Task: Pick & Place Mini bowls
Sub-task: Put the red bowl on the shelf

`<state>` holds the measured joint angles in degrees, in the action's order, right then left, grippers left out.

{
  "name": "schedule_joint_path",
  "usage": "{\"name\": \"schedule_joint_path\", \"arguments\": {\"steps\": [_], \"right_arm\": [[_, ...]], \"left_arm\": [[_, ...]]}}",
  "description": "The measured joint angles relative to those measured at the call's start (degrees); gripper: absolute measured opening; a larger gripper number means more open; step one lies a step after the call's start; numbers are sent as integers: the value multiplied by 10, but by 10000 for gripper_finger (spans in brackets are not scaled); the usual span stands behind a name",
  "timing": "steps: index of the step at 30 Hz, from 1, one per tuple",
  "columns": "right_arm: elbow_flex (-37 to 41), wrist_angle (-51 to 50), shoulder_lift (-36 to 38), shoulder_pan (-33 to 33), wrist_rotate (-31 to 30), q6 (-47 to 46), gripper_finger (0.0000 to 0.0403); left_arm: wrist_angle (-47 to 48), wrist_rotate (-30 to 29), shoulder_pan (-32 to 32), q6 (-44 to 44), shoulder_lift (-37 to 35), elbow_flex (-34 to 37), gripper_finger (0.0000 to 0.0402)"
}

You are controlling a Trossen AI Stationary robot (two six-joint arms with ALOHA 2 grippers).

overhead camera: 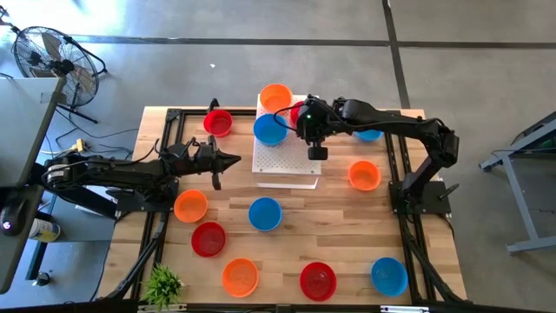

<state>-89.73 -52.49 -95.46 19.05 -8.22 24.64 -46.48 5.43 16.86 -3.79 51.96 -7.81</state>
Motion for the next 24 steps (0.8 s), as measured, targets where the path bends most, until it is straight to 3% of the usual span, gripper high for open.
{"name": "schedule_joint_path", "arguments": {"steps": [17,24], "right_arm": [[0,-23,-2,3,6,13,1],[0,-40,-7,4,39,11,1]], "left_arm": [[-4,0,0,-8,0,-5,1],[0,-1,0,-7,0,-5,1]]}}
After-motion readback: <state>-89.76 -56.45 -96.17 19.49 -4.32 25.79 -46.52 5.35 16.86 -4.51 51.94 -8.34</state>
